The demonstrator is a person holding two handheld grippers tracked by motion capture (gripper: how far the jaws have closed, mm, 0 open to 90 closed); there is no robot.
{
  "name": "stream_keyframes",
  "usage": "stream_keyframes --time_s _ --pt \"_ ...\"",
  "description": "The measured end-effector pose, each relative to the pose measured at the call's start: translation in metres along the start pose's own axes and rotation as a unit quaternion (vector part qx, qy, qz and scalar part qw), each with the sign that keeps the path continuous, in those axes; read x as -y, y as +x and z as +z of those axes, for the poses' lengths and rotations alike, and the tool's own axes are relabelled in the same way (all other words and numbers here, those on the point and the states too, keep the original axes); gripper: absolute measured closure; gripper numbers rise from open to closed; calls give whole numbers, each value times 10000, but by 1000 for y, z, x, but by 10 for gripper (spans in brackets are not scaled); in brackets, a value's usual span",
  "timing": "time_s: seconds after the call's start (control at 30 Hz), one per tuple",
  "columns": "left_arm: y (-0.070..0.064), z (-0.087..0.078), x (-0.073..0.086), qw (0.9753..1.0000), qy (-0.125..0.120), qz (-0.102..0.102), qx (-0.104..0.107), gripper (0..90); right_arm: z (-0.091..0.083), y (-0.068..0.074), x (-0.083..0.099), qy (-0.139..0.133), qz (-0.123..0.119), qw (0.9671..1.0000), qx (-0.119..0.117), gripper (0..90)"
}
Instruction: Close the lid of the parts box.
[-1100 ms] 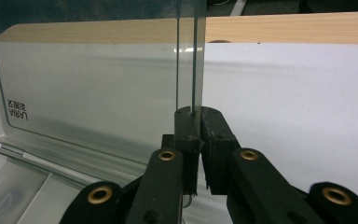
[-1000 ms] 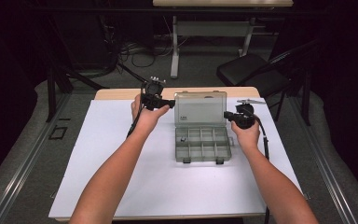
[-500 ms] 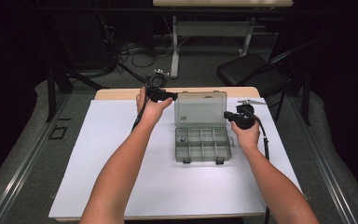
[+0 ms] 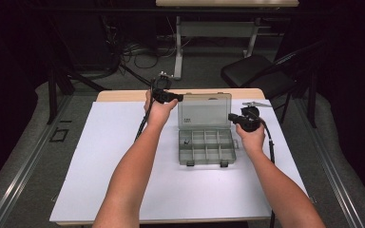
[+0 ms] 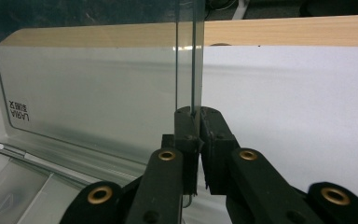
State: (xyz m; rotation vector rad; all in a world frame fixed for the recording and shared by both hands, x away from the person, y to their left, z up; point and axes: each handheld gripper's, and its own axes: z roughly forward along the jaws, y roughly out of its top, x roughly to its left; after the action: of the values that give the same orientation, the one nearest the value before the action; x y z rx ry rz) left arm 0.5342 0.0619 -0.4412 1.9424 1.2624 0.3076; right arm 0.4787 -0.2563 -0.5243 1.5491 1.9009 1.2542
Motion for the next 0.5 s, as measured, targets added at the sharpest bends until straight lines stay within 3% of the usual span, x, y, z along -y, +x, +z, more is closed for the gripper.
stream_keyframes --time_s 0.5 --pt "3 16 6 9996 6 -145 228 600 0 -1 1 -27 -6 10000 -19 864"
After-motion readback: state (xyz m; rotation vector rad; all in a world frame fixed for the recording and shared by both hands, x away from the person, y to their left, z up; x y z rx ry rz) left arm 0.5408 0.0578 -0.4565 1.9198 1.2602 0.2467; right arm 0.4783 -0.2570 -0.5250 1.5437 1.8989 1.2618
